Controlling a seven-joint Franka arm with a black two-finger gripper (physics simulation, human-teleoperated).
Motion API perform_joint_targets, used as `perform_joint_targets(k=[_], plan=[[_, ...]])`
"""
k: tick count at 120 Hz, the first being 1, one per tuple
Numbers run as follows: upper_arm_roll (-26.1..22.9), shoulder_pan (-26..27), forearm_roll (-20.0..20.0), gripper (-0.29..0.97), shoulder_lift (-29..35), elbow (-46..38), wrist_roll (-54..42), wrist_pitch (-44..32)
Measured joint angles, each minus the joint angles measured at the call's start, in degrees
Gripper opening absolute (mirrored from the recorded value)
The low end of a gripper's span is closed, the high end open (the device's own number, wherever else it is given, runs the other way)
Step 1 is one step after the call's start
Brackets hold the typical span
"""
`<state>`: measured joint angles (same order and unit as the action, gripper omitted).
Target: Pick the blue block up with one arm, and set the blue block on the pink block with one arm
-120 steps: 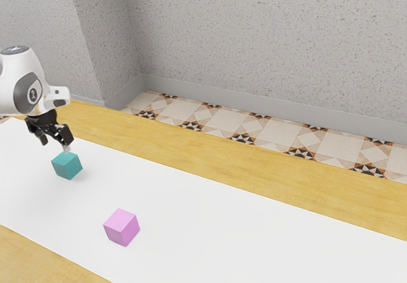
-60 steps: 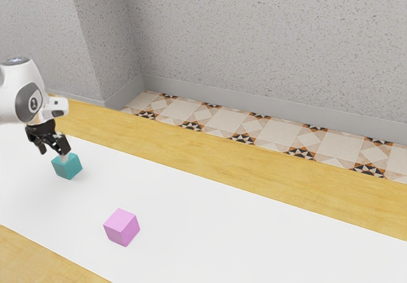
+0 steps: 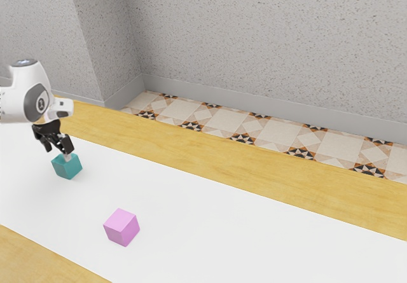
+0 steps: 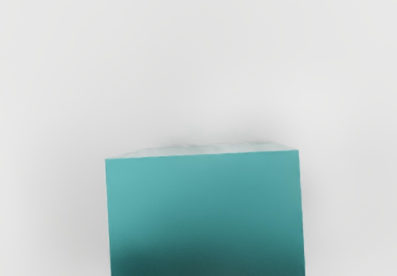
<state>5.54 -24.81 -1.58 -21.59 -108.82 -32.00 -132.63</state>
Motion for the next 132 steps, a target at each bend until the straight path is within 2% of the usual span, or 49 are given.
perform_joint_targets(k=[65,132], plan=[[-0.3,0.1,1.2,0.68,-0.4,-0.1,-2.2,0.4],[-0.5,0.0,1.2,0.68,-4.6,3.1,-3.1,0.9]])
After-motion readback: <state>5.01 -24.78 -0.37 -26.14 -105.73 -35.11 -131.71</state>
